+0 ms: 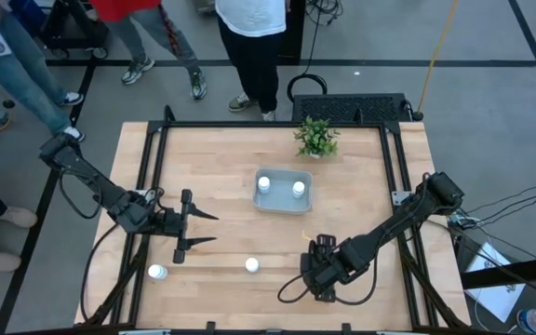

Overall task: Pick and place pill bottles into a basket
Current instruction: Put the white medicine bottle into the bin

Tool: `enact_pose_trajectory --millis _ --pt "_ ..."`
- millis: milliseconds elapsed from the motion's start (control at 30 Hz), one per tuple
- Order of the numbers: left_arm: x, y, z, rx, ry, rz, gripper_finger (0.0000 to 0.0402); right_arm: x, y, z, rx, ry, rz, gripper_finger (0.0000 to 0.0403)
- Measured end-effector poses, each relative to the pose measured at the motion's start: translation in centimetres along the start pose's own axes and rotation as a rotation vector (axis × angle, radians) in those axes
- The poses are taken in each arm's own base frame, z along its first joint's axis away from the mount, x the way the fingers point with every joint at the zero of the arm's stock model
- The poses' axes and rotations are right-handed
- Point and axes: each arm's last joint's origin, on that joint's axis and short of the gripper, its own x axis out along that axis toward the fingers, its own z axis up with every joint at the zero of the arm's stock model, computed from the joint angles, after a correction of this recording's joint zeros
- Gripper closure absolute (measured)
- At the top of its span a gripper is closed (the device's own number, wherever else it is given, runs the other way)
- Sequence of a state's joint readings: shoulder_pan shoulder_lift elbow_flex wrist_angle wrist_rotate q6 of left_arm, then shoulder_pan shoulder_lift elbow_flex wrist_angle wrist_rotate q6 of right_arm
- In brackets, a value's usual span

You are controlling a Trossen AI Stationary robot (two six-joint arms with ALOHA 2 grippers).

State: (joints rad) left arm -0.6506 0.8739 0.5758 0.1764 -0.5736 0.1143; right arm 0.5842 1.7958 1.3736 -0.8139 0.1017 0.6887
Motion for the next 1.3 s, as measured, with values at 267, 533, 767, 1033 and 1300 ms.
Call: enact_pose_trajectory --millis 267,533,767,1033,1300 --pt "0.0 0.0 0.0 -0.001 -0.001 0.000 0.0163 0.7 -0.2 -0.2 0.007 -0.010 0.010 0.0124" --pt "0.0 0.0 0.1 -0.005 -0.008 -0.003 0.0163 1.3 -0.7 -0.3 0.019 0.007 0.022 0.0125" --pt "0.0 0.0 0.1 -0.005 -0.008 -0.004 0.0163 1.4 -0.6 -0.3 0.016 0.000 0.029 0.0158" --pt "0.0 0.0 0.1 -0.006 -0.007 -0.005 0.0163 1.4 -0.6 -0.3 0.013 0.001 0.029 0.0249" --pt "0.0 0.0 0.1 -0.008 -0.007 -0.005 0.0163 1.2 -0.6 -0.3 -0.019 -0.005 0.031 0.0252"
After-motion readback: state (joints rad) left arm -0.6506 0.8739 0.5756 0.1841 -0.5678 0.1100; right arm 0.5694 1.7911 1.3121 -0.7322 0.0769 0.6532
